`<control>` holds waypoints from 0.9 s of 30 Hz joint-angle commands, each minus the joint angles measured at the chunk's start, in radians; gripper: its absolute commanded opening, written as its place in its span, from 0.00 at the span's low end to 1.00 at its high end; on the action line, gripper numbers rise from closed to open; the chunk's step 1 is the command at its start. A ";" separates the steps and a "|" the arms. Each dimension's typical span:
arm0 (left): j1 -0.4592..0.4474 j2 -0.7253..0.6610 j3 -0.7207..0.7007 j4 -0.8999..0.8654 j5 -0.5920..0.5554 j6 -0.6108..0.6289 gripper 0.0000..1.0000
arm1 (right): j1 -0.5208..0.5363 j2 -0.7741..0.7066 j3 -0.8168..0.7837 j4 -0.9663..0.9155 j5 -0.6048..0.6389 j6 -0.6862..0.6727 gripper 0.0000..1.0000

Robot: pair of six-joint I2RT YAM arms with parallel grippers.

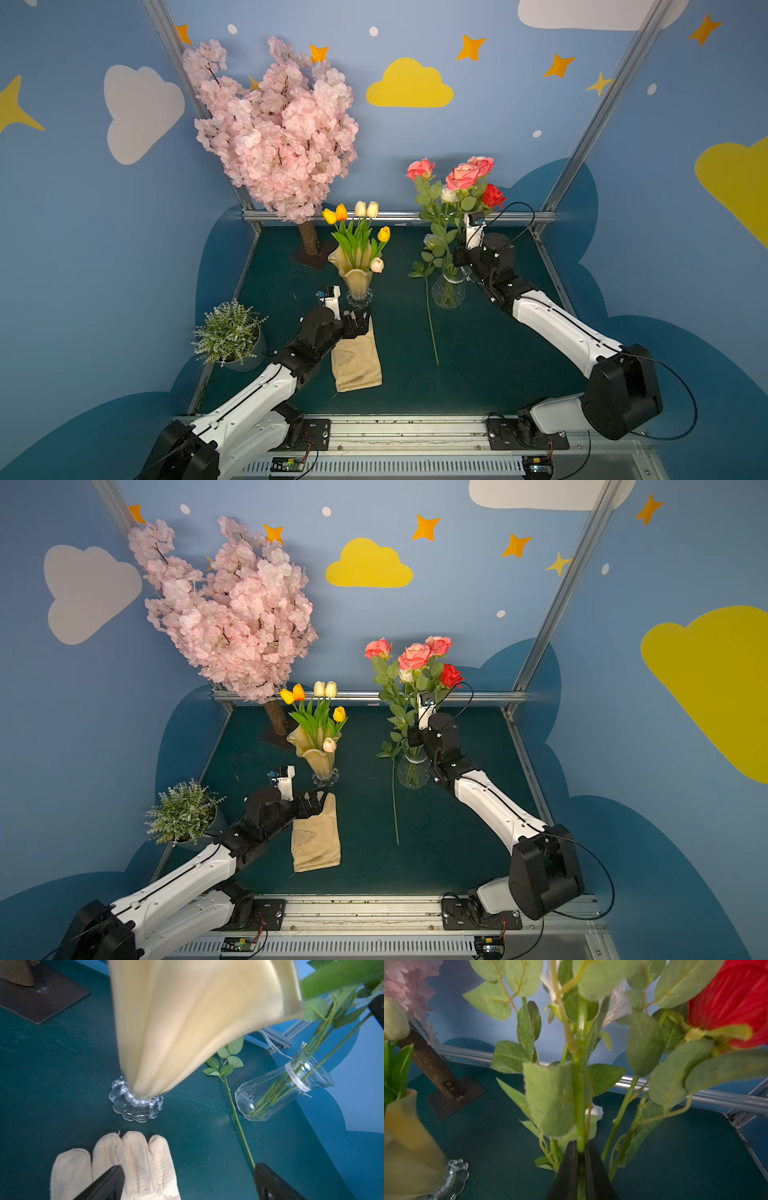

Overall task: Arrange the flowers in different vases according to their variety
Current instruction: Insert the flower into the vase.

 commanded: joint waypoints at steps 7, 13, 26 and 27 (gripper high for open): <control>-0.119 0.068 0.070 0.034 -0.034 0.100 1.00 | -0.002 -0.130 -0.029 -0.185 -0.063 0.083 0.27; -0.138 0.073 0.082 0.018 -0.060 0.115 1.00 | 0.001 -0.198 -0.003 -0.348 -0.163 0.120 0.36; -0.131 -0.078 0.018 -0.021 -0.237 0.068 1.00 | 0.170 -0.266 -0.117 -0.490 -0.220 0.236 0.37; -0.127 -0.088 0.013 -0.021 -0.246 0.064 1.00 | 0.188 -0.255 -0.122 -0.496 -0.209 0.244 0.37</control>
